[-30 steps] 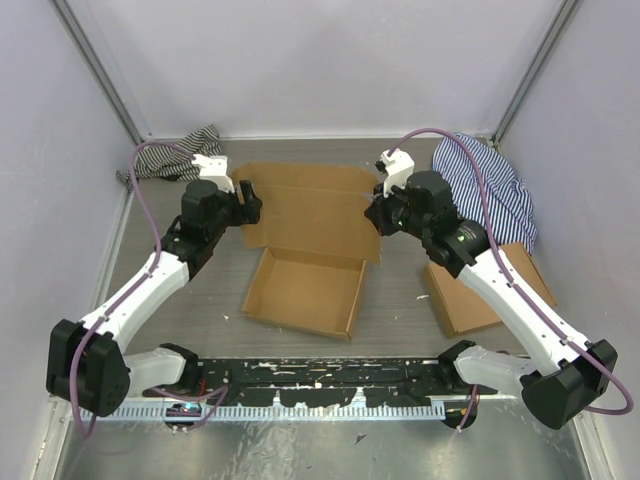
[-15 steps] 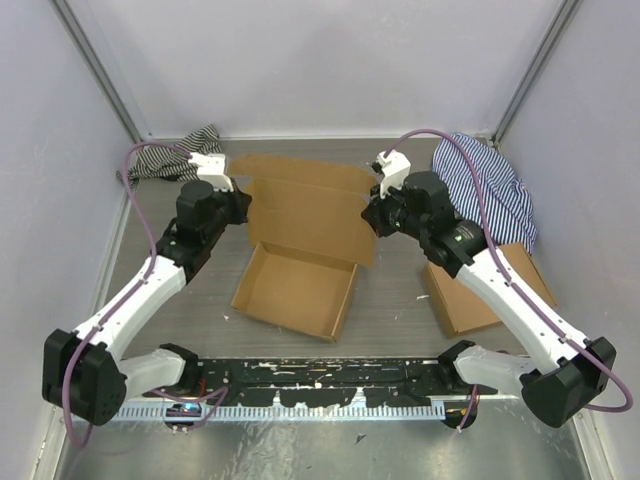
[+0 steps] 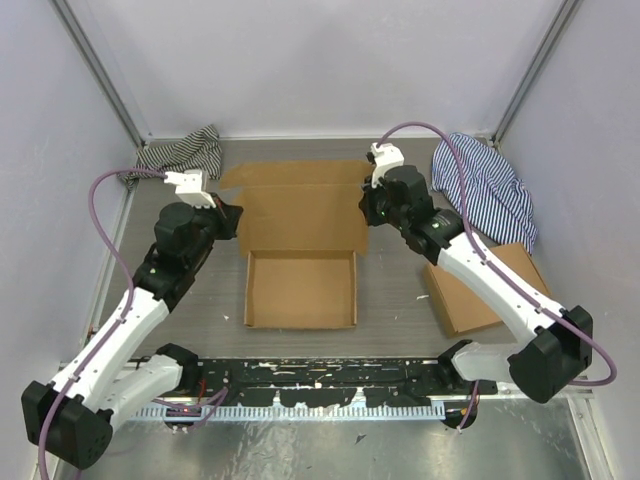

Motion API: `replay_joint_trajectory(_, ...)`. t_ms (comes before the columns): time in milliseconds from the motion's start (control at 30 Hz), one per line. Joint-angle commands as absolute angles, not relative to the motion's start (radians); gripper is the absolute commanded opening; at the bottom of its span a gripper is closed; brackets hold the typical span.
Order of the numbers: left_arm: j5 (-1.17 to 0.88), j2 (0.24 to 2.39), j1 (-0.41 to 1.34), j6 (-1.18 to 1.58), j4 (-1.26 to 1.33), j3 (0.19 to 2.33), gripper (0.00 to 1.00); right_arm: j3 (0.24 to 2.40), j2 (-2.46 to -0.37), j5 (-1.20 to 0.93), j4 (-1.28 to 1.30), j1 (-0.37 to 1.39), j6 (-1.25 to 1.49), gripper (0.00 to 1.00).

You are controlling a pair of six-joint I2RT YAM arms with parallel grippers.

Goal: Fold the paper box

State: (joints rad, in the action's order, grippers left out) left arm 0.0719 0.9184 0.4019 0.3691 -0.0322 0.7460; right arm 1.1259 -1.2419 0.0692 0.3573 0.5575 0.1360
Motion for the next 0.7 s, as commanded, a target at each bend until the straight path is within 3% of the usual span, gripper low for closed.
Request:
replay_joint_trajectory(0, 0.122, 0.875, 0.42, 0.422, -0.046, 0.74, 0.0, 1.182, -1.268, 0.189, 0.271, 0.604, 0.222, 0.05)
replay_joint_trajectory(300, 0.193, 0.856, 0.475, 0.428, -0.106, 0.724, 0.0, 1.14, -1.283, 0.536, 0.264, 0.83, 0.332, 0.05)
replay_joint_trajectory(667, 0.205, 0.703, 0.48, 0.448, -0.173, 0.609, 0.01, 0.924, -1.227, 0.89, 0.23, 1.048, 0.478, 0.04)
